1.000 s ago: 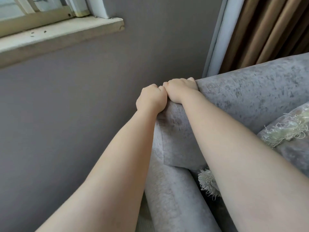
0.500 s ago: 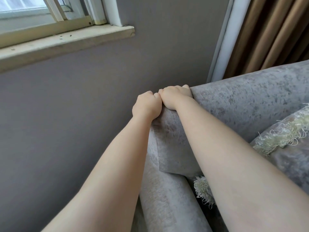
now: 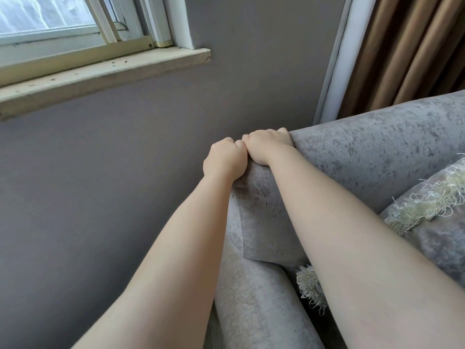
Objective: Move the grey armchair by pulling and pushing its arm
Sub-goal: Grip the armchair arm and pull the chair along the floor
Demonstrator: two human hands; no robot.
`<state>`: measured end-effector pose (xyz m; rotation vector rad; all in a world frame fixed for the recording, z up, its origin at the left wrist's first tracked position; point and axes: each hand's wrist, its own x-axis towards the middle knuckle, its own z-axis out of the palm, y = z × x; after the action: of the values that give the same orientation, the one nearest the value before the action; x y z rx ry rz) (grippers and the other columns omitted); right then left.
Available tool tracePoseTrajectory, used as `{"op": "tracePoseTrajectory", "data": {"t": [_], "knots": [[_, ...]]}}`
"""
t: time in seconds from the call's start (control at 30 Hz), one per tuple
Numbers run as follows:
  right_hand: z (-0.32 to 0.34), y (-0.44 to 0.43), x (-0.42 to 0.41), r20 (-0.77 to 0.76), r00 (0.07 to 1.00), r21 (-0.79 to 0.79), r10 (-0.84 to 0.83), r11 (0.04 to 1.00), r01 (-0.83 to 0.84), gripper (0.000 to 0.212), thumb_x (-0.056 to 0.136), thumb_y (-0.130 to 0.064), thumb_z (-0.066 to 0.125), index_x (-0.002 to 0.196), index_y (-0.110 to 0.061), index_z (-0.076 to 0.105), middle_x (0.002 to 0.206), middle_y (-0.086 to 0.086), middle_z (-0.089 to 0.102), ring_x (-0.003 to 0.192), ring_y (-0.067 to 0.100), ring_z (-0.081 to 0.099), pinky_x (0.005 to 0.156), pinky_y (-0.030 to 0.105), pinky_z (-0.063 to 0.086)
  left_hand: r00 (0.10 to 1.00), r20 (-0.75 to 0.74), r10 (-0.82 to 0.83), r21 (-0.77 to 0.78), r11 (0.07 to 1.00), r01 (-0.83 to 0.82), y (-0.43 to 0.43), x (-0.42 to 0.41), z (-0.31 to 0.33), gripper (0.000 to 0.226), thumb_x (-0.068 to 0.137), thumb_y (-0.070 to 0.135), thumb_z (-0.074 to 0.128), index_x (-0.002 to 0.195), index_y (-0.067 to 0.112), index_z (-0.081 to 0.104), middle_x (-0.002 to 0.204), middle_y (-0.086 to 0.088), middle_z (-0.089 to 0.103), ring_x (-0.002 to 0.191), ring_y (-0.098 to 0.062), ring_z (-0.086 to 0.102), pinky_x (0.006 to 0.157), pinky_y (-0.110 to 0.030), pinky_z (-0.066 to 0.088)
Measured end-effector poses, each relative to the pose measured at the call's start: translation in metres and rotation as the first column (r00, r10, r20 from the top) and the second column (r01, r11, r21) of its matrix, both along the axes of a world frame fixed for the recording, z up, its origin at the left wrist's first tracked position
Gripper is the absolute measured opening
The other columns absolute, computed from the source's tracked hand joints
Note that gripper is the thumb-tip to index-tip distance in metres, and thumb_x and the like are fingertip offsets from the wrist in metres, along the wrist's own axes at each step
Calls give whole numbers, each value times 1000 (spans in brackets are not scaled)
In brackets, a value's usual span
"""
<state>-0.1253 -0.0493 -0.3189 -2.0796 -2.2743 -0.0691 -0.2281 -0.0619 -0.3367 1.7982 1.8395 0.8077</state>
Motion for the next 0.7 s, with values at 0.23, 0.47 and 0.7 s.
{"op": "tracePoseTrajectory", "data": {"t": [0.23,0.47,0.7], "knots": [[11,-20,2,18,1000,36,7,999,-7,38,96,-18,21,110,-24,55,126,0,56,118,26,49,88,40,26,1000,5,3,31,999,-3,-21,2,12,29,90,30,31,67,17,40,89,-7,54,84,-29,50,80,-39,43],[23,-35,4,28,1000,32,-9,999,8,36,96,-18,22,109,-24,55,125,0,56,116,26,48,87,40,27,1000,13,-2,30,1000,1,-34,6,22,29,91,29,30,65,17,37,85,-6,52,79,-28,47,78,-39,41],[6,-11,-5,12,998,-30,-56,998,57,37,96,-20,22,105,-26,58,120,-3,58,114,24,49,85,38,25,999,4,-33,-32,999,33,-15,-4,8,28,92,30,28,71,15,40,98,-10,57,86,-29,51,87,-43,44]]}}
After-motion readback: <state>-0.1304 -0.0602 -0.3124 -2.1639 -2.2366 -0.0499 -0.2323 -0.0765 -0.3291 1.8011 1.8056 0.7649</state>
